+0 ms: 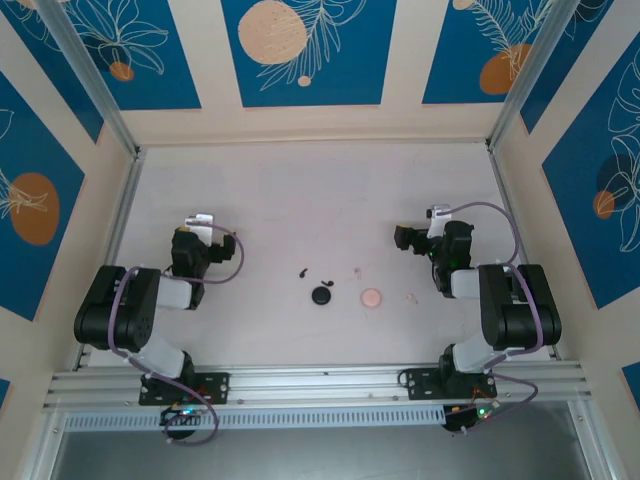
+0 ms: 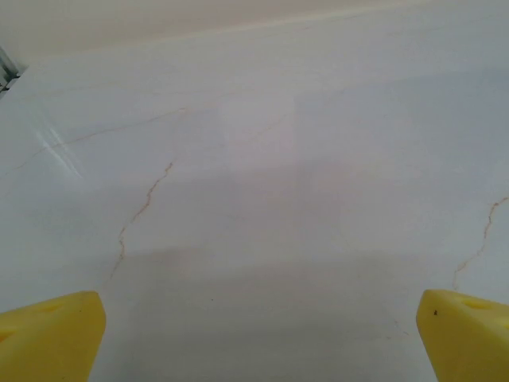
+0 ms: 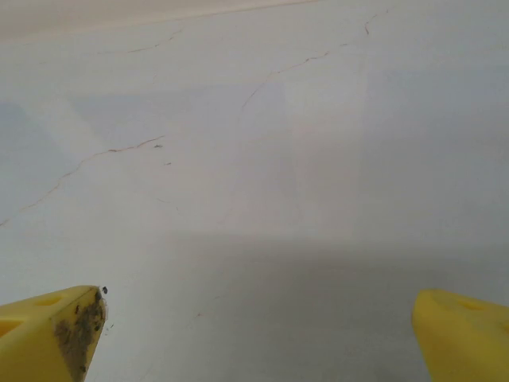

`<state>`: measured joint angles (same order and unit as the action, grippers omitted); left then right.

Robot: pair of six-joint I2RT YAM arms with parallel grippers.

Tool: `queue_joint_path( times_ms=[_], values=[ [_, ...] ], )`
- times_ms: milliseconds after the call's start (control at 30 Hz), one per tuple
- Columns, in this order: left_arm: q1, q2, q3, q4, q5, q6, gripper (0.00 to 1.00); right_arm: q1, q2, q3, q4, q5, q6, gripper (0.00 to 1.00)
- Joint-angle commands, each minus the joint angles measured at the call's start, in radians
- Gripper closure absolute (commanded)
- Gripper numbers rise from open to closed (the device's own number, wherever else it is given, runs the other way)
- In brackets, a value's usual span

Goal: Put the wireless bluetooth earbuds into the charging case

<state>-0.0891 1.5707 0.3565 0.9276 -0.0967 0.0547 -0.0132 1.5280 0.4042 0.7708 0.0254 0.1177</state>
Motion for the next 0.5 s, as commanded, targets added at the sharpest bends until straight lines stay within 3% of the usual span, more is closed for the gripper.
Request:
queue_joint_path(
  times_ms=[0,467],
  values=[
    [0.002,-0.012,0.018,0.004,0.02,0.008,0.0,-0.005,-0.005,0.017,0.027,-0.012,-0.025,0.01],
    [0.005,-0.012,0.022,-0.004,0.026,0.005,0.0,-0.009,-0.005,0.018,0.024,-0.021,-0.021,0.01]
  ],
)
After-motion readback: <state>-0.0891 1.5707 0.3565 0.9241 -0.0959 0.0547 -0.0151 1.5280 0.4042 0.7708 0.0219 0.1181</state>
